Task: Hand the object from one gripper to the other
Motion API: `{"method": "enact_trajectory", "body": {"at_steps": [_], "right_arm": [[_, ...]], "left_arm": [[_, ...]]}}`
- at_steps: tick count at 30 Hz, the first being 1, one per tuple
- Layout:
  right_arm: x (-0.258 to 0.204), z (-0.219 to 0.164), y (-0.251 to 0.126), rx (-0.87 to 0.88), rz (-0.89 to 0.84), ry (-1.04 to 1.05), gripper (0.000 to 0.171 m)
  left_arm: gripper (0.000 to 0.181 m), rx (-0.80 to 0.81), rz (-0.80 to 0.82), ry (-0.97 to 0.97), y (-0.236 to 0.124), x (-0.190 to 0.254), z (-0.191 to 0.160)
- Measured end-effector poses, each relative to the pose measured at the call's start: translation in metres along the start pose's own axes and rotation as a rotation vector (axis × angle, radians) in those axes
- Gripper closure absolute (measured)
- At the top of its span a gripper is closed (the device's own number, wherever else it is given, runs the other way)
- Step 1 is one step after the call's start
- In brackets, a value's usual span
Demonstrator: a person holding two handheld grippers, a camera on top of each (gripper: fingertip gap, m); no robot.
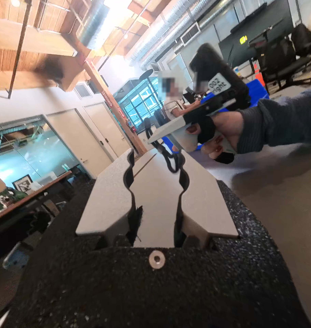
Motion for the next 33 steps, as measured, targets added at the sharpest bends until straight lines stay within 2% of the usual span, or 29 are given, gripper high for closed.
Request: {"method": "enact_trajectory", "body": {"at_steps": [5, 11, 14, 17, 20, 22, 26, 28, 33], "right_arm": [[-0.006, -0.007, 0.007, -0.112, -0.358, -0.494, 0.170], [-0.041, -0.023, 0.023, -0.183, -0.564, -1.196, 0.170], [-0.058, -0.036, 0.030, -0.180, -0.522, -1.401, 0.170], [-0.059, -0.036, 0.031, -0.168, -0.511, -1.375, 0.169], [-0.056, -0.034, 0.029, -0.164, -0.510, -1.348, 0.169], [-0.057, -0.036, 0.030, -0.170, -0.504, -1.363, 0.169], [-0.058, -0.037, 0.031, -0.176, -0.498, -1.367, 0.169], [-0.055, -0.036, 0.031, -0.176, -0.486, -1.317, 0.166], [-0.044, -0.036, 0.033, -0.219, -0.365, -1.015, 0.128]], "left_arm": [[0.151, -0.045, 0.055, -0.109, 0.001, -0.015, -0.009], [0.148, -0.080, -0.016, -0.119, 0.007, -0.008, -0.014], [0.149, -0.076, -0.040, -0.110, 0.007, -0.005, -0.013], [0.158, -0.077, -0.052, -0.102, 0.007, -0.004, -0.014], [0.160, -0.076, -0.058, -0.082, 0.008, -0.002, -0.013], [0.172, -0.059, -0.052, -0.053, 0.006, 0.000, -0.011], [0.172, -0.079, -0.011, -0.020, 0.008, -0.003, -0.010], [0.172, -0.067, 0.009, -0.068, 0.006, -0.009, -0.009], [0.172, 0.036, -0.026, -0.359, -0.002, -0.033, -0.013]]}}
Point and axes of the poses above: each gripper's, where its closed fingertips meet, y out along the fingers, z out of its top, x = y × z across the jaws, the point moved 5 cm from there along -y, back along the fingers, and after that the axes turned 14 degrees about -x, right-handed, at the moved point
